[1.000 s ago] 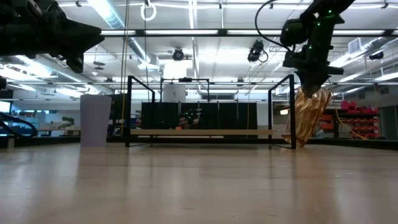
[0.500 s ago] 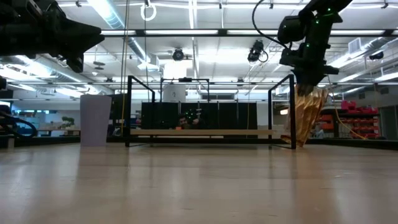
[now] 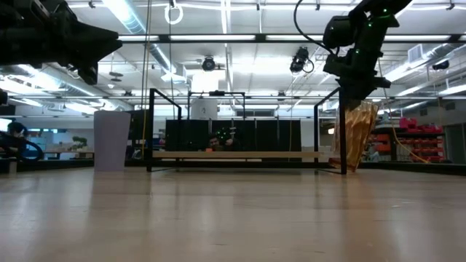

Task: Stack small to large cups/mugs on shelf
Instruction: Put the brown glass on the shelf

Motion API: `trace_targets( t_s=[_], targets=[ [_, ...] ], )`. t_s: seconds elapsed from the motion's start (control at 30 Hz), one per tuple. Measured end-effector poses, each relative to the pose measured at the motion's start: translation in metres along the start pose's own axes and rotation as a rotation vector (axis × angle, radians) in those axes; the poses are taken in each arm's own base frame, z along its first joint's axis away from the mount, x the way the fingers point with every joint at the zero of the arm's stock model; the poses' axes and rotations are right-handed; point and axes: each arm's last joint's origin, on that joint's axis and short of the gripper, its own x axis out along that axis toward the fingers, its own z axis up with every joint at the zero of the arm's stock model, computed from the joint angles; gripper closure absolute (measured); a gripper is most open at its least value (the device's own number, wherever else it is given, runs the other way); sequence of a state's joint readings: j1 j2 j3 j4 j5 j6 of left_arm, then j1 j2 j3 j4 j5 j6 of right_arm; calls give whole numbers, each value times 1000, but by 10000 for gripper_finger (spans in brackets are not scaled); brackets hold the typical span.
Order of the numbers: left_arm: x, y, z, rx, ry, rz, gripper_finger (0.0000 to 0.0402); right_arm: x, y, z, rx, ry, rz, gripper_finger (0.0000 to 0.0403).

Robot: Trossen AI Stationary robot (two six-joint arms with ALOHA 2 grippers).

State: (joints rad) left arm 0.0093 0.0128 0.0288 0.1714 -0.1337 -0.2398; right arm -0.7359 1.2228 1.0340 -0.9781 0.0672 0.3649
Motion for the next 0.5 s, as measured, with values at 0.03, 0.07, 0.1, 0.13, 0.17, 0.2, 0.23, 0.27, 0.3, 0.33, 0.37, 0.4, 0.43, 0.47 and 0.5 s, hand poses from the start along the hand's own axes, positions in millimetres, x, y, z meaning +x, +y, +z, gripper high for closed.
trace_targets(
  t_s=[0.03,0.07,0.1,0.13,0.17,0.2,0.23,0.27,0.3,0.33,0.37,0.4,0.43,0.47,0.5],
  targets=[
    [0,0,0,0,-2,0,311,0,1,0,-5,-2,3,308],
    [0,0,0,-1,-4,-1,311,0,2,0,-9,-2,5,308],
    [0,0,1,-1,-7,-2,312,0,3,0,-13,-4,8,308],
    [0,0,1,-1,-11,-3,313,-1,4,-1,-17,-5,9,308],
    [0,0,1,-2,-14,-3,314,-1,5,0,-21,-8,10,308],
    [0,0,2,-2,-17,-4,315,-3,6,0,-26,-14,9,308],
    [0,0,2,-3,-20,-5,316,-5,7,1,-30,-22,10,308],
    [0,0,2,-3,-21,-5,317,-6,8,2,-33,-29,11,308],
    [0,-1,2,-3,-21,-5,318,-8,9,3,-36,-38,9,308],
    [0,0,2,-3,-21,-5,319,-10,10,4,-37,-46,7,308],
    [0,0,2,-3,-21,-5,319,-12,10,5,-36,-52,6,308],
    [0,0,2,-3,-21,-5,318,-13,10,6,-35,-56,6,308],
    [0,0,2,-3,-21,-5,317,-14,10,6,-34,-58,6,308],
    [0,0,2,-3,-21,-5,316,-14,10,6,-32,-58,5,308],
    [0,0,2,-3,-21,-5,315,-14,10,6,-32,-58,4,308]
  ],
)
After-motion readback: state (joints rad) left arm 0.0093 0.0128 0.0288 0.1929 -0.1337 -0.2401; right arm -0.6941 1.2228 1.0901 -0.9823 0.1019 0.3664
